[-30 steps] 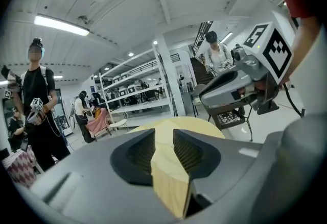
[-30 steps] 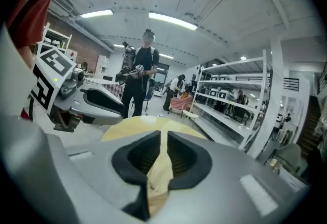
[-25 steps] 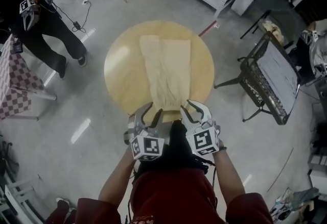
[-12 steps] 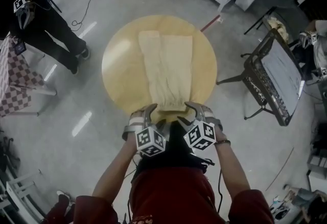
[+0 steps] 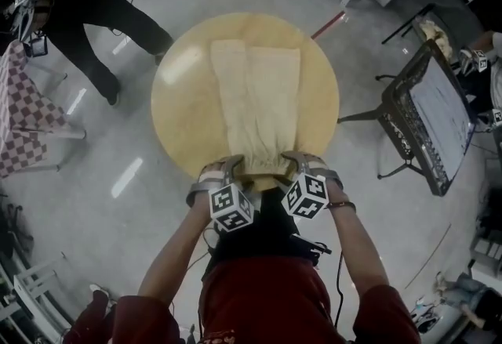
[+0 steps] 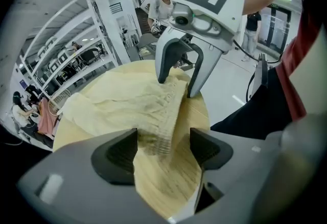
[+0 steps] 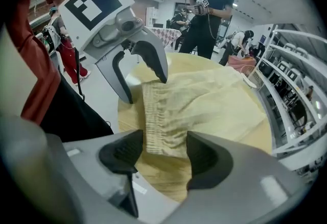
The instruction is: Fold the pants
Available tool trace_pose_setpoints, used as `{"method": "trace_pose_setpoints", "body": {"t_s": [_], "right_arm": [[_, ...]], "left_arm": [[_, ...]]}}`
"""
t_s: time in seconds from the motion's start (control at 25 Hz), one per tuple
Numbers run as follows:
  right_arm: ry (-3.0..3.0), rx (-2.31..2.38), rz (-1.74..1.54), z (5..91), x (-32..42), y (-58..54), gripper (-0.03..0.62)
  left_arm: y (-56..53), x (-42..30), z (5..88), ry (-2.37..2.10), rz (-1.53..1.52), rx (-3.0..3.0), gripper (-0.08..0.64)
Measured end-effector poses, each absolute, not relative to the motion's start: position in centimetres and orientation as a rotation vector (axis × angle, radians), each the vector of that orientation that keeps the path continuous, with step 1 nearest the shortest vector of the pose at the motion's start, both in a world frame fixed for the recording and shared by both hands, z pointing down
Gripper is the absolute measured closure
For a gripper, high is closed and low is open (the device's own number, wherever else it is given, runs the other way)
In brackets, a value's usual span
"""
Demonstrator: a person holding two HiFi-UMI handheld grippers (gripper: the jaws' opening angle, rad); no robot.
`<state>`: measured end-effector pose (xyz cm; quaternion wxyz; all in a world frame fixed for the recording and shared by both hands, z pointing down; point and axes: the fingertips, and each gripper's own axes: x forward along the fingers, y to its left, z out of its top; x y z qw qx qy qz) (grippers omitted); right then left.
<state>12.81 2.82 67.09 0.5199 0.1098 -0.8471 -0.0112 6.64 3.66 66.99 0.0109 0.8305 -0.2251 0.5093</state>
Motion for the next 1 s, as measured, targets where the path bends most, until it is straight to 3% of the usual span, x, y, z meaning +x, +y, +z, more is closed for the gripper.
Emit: {"method": "trace_pose_setpoints", "body": {"t_s": [0.4,0.6,0.72,0.84,1.0], "right_arm": [[-2.031,0.126,0.154,68.1,13.1,2.2,0.335],[-2.031,0.108,0.146,68.2,13.4,1.5,0.384],[-2.028,0.109,0.14,68.2,13.4,1.2,0.446],[-2.03,0.126,0.151,68.2,13.3,0.9,0.482],[-2.042,0.153,0.178,67.9,13.4,0.9,0.486]], "left_arm": [[2.9,7.0,67.9,-0.448,1.509,2.494,0.251],[2.2,6.9,68.0,-0.43,1.513,2.493,0.317],[2.0,6.9,67.9,-0.445,1.52,2.498,0.36],[1.7,6.7,67.9,-0.492,1.543,2.517,0.439],[1.8,6.8,67.8,-0.516,1.572,2.53,0.446]]}}
